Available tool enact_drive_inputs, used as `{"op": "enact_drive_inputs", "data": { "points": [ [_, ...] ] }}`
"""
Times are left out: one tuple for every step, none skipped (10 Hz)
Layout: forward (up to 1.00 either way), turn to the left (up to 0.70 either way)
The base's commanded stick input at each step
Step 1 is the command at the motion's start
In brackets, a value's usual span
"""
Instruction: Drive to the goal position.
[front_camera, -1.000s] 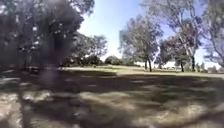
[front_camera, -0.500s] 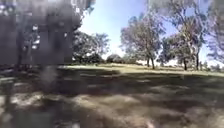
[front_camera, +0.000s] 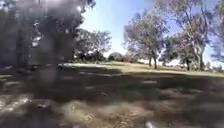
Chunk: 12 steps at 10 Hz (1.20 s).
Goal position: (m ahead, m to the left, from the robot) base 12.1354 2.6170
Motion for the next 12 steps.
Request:
{"op": "enact_drive_inputs", "data": {
  "points": [
    [1.0,0.0],
    [1.0,0.0],
    [1.0,0.0],
    [1.0,-0.27],
    [1.0,-0.27],
    [1.0,-0.27],
    [1.0,-0.27],
    [1.0,0.0],
    [1.0,0.0],
    [1.0,-0.27],
    [1.0,-0.27],
    [1.0,-0.12]
  ]
}}
